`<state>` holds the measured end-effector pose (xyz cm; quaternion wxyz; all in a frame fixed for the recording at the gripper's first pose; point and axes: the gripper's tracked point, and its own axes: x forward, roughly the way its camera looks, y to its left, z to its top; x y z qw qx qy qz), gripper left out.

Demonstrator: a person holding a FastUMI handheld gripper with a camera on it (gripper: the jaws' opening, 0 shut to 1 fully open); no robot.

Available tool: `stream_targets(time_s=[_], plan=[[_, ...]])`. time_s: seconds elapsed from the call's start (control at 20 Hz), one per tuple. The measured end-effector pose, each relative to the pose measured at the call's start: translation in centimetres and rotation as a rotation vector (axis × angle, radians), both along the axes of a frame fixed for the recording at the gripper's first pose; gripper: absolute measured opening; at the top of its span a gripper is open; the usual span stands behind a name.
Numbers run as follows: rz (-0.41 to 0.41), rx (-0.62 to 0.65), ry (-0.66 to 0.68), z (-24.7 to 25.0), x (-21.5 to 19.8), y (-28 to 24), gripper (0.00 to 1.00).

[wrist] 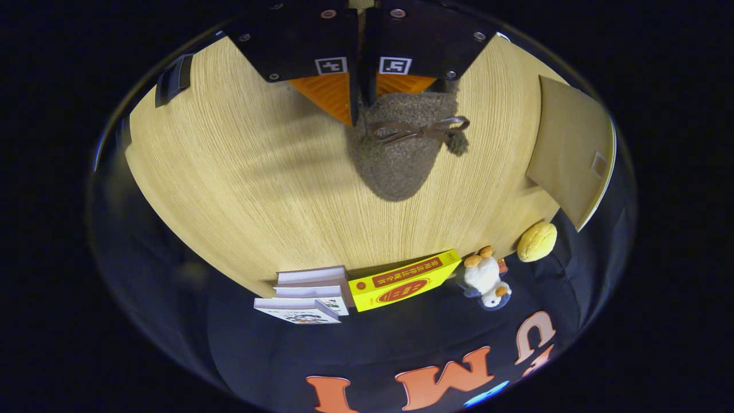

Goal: Open the storage box then place both shoes into the box .Put the left shoe in first, then the right shoe, with the right side of both shoes facing outward in a uniform manner.

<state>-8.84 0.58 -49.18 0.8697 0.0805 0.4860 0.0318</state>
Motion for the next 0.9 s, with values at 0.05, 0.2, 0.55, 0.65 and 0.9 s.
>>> stream_targets(time_s=[0.05,0.2,0.55,0.65,0.9], plan=[[-0.003,0.014,-0.004,0.7,0.1,0.3,0.05],[-0.018,0.026,-0.022,3.4,0.9,1.3,0.04],[0.007,0.073,-0.076,11.2,2.9,8.0,0.04],[0.034,0.084,-0.094,13.3,3.5,10.4,0.04],[0.077,0.08,-0.122,16.6,4.2,15.6,0.04]])
